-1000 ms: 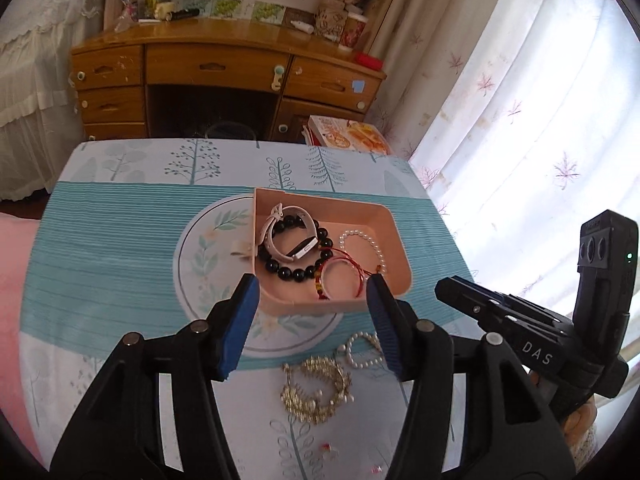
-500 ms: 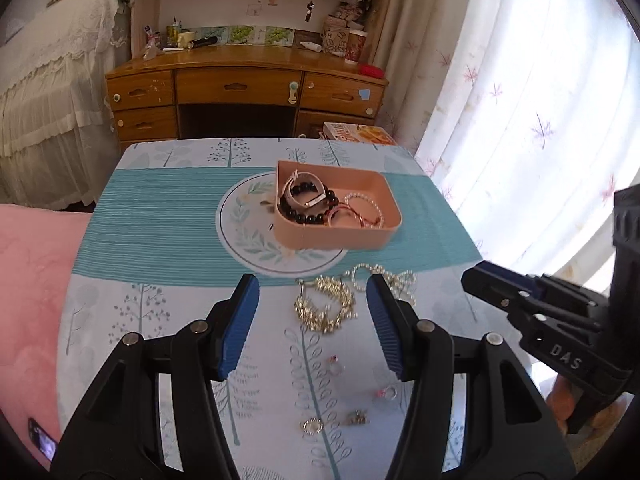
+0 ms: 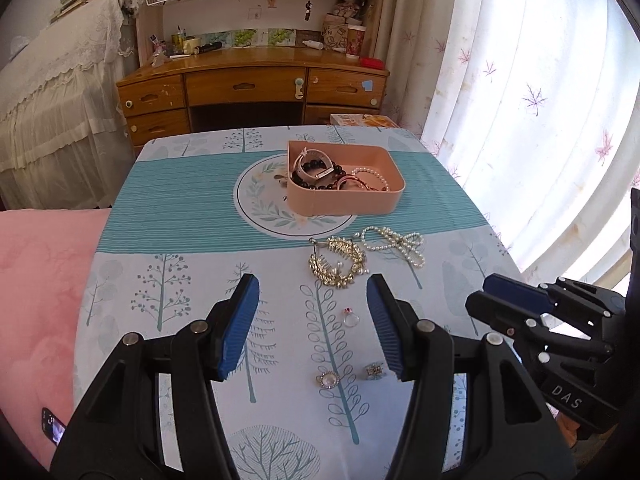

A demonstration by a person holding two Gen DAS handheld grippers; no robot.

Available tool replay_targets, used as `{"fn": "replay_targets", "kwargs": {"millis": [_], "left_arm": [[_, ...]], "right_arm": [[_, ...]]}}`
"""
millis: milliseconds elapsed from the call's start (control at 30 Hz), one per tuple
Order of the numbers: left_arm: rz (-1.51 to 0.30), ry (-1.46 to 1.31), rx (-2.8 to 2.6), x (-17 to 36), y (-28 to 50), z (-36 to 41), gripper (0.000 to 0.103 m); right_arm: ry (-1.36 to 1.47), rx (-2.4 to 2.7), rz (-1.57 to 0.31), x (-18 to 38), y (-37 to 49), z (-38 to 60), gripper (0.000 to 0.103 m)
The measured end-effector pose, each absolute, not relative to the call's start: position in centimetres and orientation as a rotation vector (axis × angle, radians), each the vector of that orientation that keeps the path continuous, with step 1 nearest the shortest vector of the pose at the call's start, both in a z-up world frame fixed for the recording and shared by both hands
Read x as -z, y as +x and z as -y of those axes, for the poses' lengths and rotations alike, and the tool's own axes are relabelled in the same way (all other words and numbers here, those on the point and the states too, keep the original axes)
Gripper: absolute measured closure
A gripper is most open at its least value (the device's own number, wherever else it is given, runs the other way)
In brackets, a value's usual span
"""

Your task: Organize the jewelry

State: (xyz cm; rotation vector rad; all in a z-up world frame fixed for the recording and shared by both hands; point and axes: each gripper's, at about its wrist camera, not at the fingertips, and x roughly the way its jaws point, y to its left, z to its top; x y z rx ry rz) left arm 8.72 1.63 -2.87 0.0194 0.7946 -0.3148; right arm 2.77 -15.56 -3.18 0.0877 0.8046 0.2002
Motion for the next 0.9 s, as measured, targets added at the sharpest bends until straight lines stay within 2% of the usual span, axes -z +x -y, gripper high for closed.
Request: {"fn": "replay_targets", "kwargs": {"millis": [300, 900], "left_arm": [[-0.863, 0.013, 0.35, 5.1, 8.1, -1.7, 0.048], [-0.954, 0.034, 0.349, 9.2, 6.6, -3.1, 0.047]], "right_arm": [[0.082, -0.212, -0.863, 5.7, 1.9, 15.0, 0.078], [0.108, -0.251, -0.928, 8.8, 2.6, 15.1, 0.07]]}}
